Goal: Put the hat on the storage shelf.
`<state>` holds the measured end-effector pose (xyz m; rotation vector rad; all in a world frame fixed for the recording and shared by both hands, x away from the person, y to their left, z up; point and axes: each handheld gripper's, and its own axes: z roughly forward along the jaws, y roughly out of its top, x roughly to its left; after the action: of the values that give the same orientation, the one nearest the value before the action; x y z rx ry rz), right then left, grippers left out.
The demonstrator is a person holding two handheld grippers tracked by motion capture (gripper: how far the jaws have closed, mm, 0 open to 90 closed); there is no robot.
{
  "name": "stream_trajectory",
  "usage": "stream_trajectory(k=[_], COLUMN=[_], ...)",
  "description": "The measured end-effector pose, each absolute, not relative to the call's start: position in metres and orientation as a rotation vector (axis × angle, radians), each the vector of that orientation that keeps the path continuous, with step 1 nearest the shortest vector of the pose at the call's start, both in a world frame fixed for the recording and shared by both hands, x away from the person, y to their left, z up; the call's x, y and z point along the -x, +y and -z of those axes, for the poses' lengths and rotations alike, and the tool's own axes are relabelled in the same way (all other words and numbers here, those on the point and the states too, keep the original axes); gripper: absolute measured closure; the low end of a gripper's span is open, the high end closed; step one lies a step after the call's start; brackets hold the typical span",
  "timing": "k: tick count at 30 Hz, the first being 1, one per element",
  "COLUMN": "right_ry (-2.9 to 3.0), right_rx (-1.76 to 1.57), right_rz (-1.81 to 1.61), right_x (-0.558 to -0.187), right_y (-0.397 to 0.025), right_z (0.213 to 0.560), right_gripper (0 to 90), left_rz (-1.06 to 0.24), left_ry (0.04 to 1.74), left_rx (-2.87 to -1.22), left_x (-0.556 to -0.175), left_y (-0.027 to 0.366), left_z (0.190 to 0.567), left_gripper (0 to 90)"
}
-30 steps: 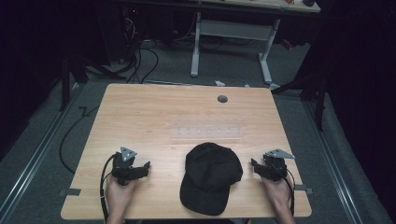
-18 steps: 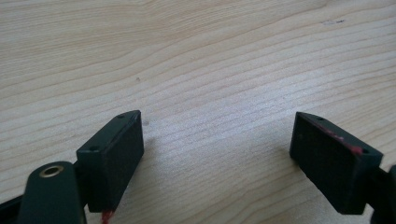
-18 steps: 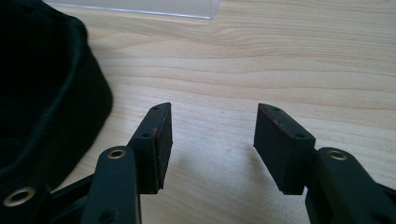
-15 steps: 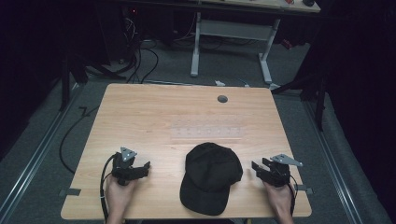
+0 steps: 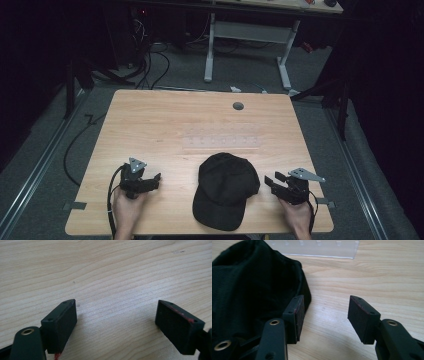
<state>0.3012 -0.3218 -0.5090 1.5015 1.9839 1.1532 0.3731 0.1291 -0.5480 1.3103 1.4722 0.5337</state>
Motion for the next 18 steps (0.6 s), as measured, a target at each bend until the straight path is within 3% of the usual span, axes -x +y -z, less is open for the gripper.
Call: stream_trajectory(k=[18], right_ry=[2.058], right_rx=[-1.477], right_rz=[-1.193], right_x=[-0.309], right_y=[-0.304], right_z=[0.505], right_gripper=[46.1], left_rz=[-0.535], left_ry=[1.473], left_rx=[-1.311], left_x=[-0.373], left_y=[0.129], left_z=[0.548], left_gripper=[17.8])
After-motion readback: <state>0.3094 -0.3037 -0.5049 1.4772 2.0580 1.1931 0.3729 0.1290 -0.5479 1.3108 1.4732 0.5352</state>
